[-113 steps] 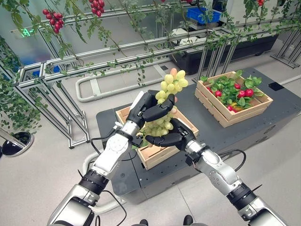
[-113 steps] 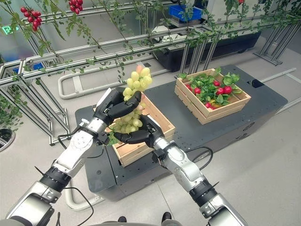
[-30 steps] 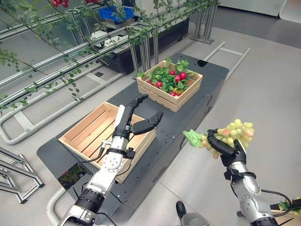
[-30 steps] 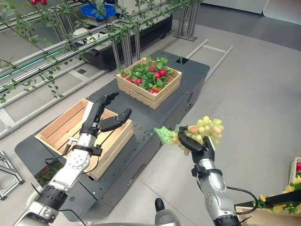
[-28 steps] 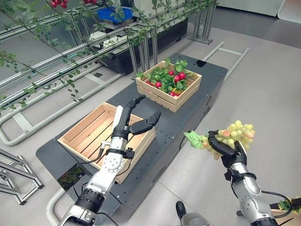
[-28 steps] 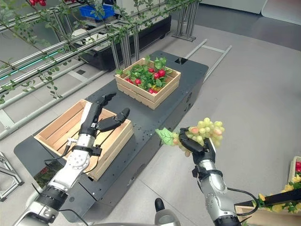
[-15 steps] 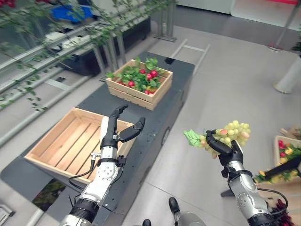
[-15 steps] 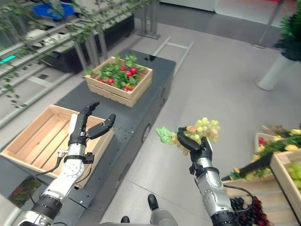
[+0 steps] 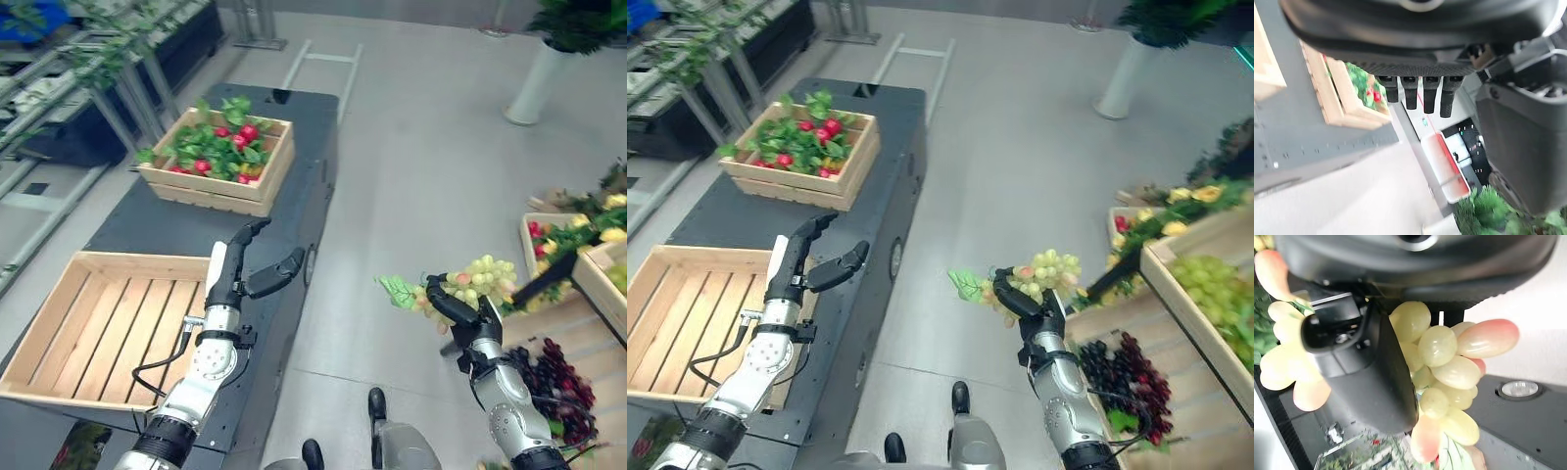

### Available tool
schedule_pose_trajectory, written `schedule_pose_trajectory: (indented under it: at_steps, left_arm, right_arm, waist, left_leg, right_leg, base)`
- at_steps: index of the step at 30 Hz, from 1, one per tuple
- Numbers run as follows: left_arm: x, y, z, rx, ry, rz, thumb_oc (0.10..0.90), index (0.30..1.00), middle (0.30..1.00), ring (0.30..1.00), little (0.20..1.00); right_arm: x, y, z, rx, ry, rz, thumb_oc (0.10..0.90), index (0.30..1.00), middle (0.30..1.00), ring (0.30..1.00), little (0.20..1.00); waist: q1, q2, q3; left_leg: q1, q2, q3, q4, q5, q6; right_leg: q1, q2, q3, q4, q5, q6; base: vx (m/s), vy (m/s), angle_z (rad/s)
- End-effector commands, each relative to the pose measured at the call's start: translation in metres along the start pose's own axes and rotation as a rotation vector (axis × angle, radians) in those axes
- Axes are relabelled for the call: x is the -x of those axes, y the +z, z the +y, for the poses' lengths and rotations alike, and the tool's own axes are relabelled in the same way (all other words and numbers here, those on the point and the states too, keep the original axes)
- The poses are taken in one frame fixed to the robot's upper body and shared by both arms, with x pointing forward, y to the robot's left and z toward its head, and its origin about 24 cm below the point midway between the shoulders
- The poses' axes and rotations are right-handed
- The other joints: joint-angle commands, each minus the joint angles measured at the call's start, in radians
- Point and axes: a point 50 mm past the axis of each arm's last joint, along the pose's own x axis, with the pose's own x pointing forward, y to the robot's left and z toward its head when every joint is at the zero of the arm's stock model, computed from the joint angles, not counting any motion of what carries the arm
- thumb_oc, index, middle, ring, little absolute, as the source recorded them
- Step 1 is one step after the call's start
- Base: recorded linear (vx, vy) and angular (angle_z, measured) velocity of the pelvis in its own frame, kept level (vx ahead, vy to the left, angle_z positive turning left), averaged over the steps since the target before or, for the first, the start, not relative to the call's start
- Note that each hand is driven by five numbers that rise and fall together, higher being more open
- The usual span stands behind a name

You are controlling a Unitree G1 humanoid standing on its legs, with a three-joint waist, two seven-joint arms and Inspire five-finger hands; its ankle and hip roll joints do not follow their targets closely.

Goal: Pick up the fruits from the basket on one side to the basket on the other side

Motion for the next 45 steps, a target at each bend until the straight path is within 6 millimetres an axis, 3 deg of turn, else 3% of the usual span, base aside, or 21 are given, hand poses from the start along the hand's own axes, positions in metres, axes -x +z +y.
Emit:
schedule_pose_trajectory:
  at_steps: [1,2,3,4,5,7,8,12,17,23,25,26,27,28,29,30,31,35,38,41,45]
  left_arm:
    - [-0.016,0.042,0.027,0.064,0.106,-0.226,0.8,0.9,0.9,0.9,0.9]
    - [-0.016,0.036,0.022,0.067,0.103,-0.192,0.8,0.9,0.9,0.9,0.9]
    - [-0.016,0.034,0.019,0.074,0.105,-0.175,0.8,0.9,0.9,0.9,0.9]
    - [-0.016,0.033,0.018,0.078,0.106,-0.168,0.8,0.9,0.9,0.9,0.9]
    - [-0.014,0.026,0.014,0.107,0.128,-0.117,0.8,0.9,0.9,0.9,0.9]
    - [-0.015,0.026,0.012,0.168,0.131,-0.104,0.8,0.9,0.9,0.9,0.9]
    - [-0.016,0.025,0.011,0.197,0.124,-0.094,0.8,0.9,0.9,0.9,0.9]
    - [-0.005,0.014,-0.006,0.266,0.075,-0.021,0.8,0.9,0.9,0.9,0.9]
    - [0.005,0.007,-0.014,0.277,0.037,0.007,0.8,0.9,0.9,0.9,0.9]
    - [0.014,-0.011,-0.019,0.3,0.015,0.136,0.8,0.9,0.9,0.9,0.9]
    - [0.02,-0.017,-0.022,0.349,0.045,0.166,0.8,0.9,0.9,0.9,0.9]
    - [0.02,-0.017,-0.022,0.35,0.048,0.166,0.8,0.9,0.9,0.9,0.9]
    - [0.023,-0.016,-0.02,0.365,0.079,0.161,0.8,0.9,0.9,0.9,0.9]
    - [0.024,-0.016,-0.019,0.373,0.102,0.158,0.8,0.9,0.9,0.9,0.9]
    - [0.024,-0.015,-0.018,0.379,0.125,0.151,0.8,0.9,0.9,0.9,0.9]
    - [0.024,-0.014,-0.013,0.384,0.161,0.138,0.8,0.9,0.9,0.9,0.9]
    - [0.024,-0.014,-0.011,0.377,0.177,0.135,0.8,0.9,0.9,0.9,0.9]
    - [0.014,-0.01,-0.011,0.334,0.176,0.119,0.8,0.9,0.9,0.9,0.9]
    - [0.016,-0.013,-0.01,0.314,0.165,0.126,0.8,0.9,0.9,0.9,0.9]
    - [0.016,-0.015,-0.014,0.306,0.147,0.133,0.8,0.9,0.9,0.9,0.9]
    - [0.017,-0.016,-0.016,0.305,0.124,0.131,0.8,0.9,0.9,0.9,0.9]
  right_arm:
    - [-0.014,0.067,0.037,0.059,0.179,-0.367,0.4,0.3,0.3,0.3,0.3]
    - [-0.018,0.065,0.042,0.061,0.193,-0.361,0.4,0.3,0.3,0.3,0.3]
    - [-0.02,0.065,0.045,0.059,0.203,-0.356,0.4,0.3,0.3,0.3,0.3]
    - [-0.021,0.064,0.046,0.06,0.206,-0.354,0.4,0.3,0.3,0.3,0.3]
    - [-0.028,0.064,0.055,0.059,0.232,-0.335,0.4,0.3,0.3,0.3,0.3]
    - [-0.033,0.07,0.064,0.08,0.273,-0.352,0.4,0.3,0.3,0.3,0.3]
    - [-0.034,0.072,0.064,0.105,0.279,-0.361,0.4,0.3,0.3,0.3,0.3]
    - [-0.022,0.066,0.053,0.108,0.247,-0.352,0.4,0.3,0.3,0.3,0.3]
    - [-0.011,0.057,0.047,0.133,0.252,-0.343,0.4,0.3,0.3,0.3,0.3]
    - [-0.006,0.058,0.057,0.19,0.359,-0.324,0.4,0.3,0.3,0.3,0.3]
    - [-0.005,0.059,0.064,0.174,0.442,-0.308,0.4,0.3,0.3,0.3,0.3]
    - [-0.004,0.059,0.064,0.175,0.453,-0.306,0.4,0.3,0.3,0.3,0.3]
    - [-0.002,0.06,0.067,0.181,0.505,-0.305,0.4,0.3,0.3,0.3,0.3]
    - [-0.002,0.06,0.07,0.187,0.542,-0.299,0.4,0.3,0.3,0.3,0.3]
    - [-0.003,0.06,0.074,0.192,0.585,-0.294,0.4,0.3,0.3,0.3,0.3]
    - [-0.008,0.063,0.084,0.202,0.655,-0.292,0.4,0.3,0.3,0.3,0.3]
    - [-0.011,0.064,0.091,0.201,0.696,-0.287,0.4,0.3,0.3,0.3,0.3]
    - [-0.01,0.062,0.098,0.179,0.711,-0.249,0.4,0.3,0.3,0.3,0.3]
    - [-0.001,0.055,0.089,0.203,0.726,-0.201,0.4,0.3,0.3,0.3,0.3]
    - [0.001,0.053,0.085,0.193,0.715,-0.191,0.4,0.3,0.3,0.3,0.3]
    - [0.006,0.058,0.085,0.14,0.7,-0.21,0.4,0.3,0.3,0.3,0.3]
  waist:
    - [0.039,-0.01,-0.094]
    - [0.065,-0.022,-0.108]
    - [0.083,-0.035,-0.116]
    - [0.089,-0.038,-0.119]
    - [0.101,-0.046,-0.129]
    - [0.096,-0.046,-0.132]
    - [0.099,-0.049,-0.135]
    - [0.079,-0.048,-0.156]
    - [0.055,-0.049,-0.173]
    - [0.034,-0.046,-0.179]
    - [0.036,-0.078,-0.158]
    - [0.037,-0.081,-0.154]
    - [0.053,-0.089,-0.129]
    - [0.064,-0.087,-0.117]
    - [0.079,-0.083,-0.107]
    - [0.108,-0.072,-0.096]
    - [0.116,-0.066,-0.099]
    - [0.107,-0.052,-0.13]
    - [0.091,-0.049,-0.16]
    - [0.085,-0.05,-0.168]
    - [0.061,-0.046,-0.158]
  left_leg:
    - [-0.074,-0.046,-0.093,0.108,-0.127,0.03]
    - [-0.08,-0.034,-0.078,0.134,-0.144,0.015]
    - [-0.093,-0.019,-0.053,0.161,-0.148,-0.001]
    - [-0.096,-0.013,-0.042,0.169,-0.15,-0.006]
    - [-0.098,0.007,-0.014,0.152,-0.131,-0.037]
    - [-0.091,0.017,-0.006,0.095,-0.093,-0.06]
    - [-0.096,0.018,0.003,0.063,-0.063,-0.063]
    - [-0.073,0.018,-0.032,-0.011,-0.036,-0.071]
    - [-0.058,0.025,-0.016,-0.011,-0.042,-0.074]
    - [-0.045,0.035,0.004,-0.007,-0.037,-0.084]
    - [-0.141,0.051,-0.001,0.264,-0.093,-0.096]
    - [-0.159,0.054,-0.009,0.299,-0.093,-0.098]
    - [-0.24,0.039,-0.09,0.423,-0.078,-0.101]
    - [-0.267,0.016,-0.149,0.427,-0.067,-0.098]
    - [-0.285,-0.019,-0.226,0.39,-0.043,-0.096]
    - [-0.242,-0.048,-0.337,0.214,-0.036,-0.083]
    - [-0.221,-0.057,-0.36,0.169,-0.039,-0.073]
    - [-0.162,-0.061,-0.362,0.077,-0.032,-0.061]
    - [-0.13,-0.054,-0.337,0.012,-0.022,-0.056]
    - [-0.119,-0.061,-0.342,-0.011,-0.022,-0.049]
    - [-0.111,-0.064,-0.284,-0.011,-0.041,-0.027]
  right_leg:
    - [0.085,-0.068,-0.079,0.076,0.026,-0.051]
    - [0.162,-0.075,-0.129,-0.01,-0.034,-0.045]
    - [0.233,-0.063,-0.176,-0.158,-0.054,-0.045]
    - [0.254,-0.057,-0.192,-0.21,-0.052,-0.044]
    - [0.283,-0.025,-0.189,-0.343,-0.034,-0.034]
    - [0.289,-0.006,-0.172,-0.421,-0.015,-0.032]
    - [0.286,-0.004,-0.182,-0.431,-0.003,-0.042]
    - [0.291,0.019,-0.18,-0.431,-0.014,-0.055]
    - [0.291,0.034,-0.171,-0.431,-0.022,-0.067]
    - [0.279,0.066,-0.143,-0.431,-0.031,-0.085]
    - [0.278,0.069,-0.105,-0.431,-0.027,-0.117]
    - [0.278,0.07,-0.102,-0.431,-0.024,-0.12]
    - [0.279,0.071,-0.074,-0.431,-0.011,-0.128]
    - [0.277,0.074,-0.048,-0.431,-0.004,-0.127]
    - [0.272,0.078,-0.011,-0.428,0.002,-0.123]
    - [0.27,0.086,0.045,-0.421,0.003,-0.114]
    - [0.264,0.088,0.068,-0.426,0.001,-0.111]
    - [0.25,0.08,0.056,-0.42,-0.009,-0.096]
    - [0.248,0.072,0.042,-0.431,-0.007,-0.082]
    - [0.239,0.067,0.043,-0.431,0.0,-0.07]
    - [0.2,0.039,0.059,-0.413,0.027,-0.037]
  base:
    - [-0.03,-0.239,-0.15]
    - [-0.05,-0.377,-0.34]
    - [-0.01,-0.332,-0.43]
    - [-0.09,-0.357,-0.69]
    - [-0.11,-0.286,-0.81]
    - [-0.11,-0.209,-0.85]
    - [-0.06,-0.088,-0.66]
    - [0.01,-0.121,-0.39]
    - [0.03,-0.122,-0.06]
    - [0.01,-0.143,-0.08]
    - [-0.03,-0.138,-0.19]
    - [-0.05,-0.066,-0.21]
    - [-0.07,0.026,-0.33]
    - [-0.08,0.088,-0.51]
    - [-0.06,0.201,-0.62]
    - [-0.05,0.241,-0.9]
    - [-0.02,0.277,-1.15]
    - [0.04,0.196,-1.22]
    - [0.05,0.175,-0.39]
    - [0.02,0.185,-0.04]
    - [0.0,0.211,0.04]
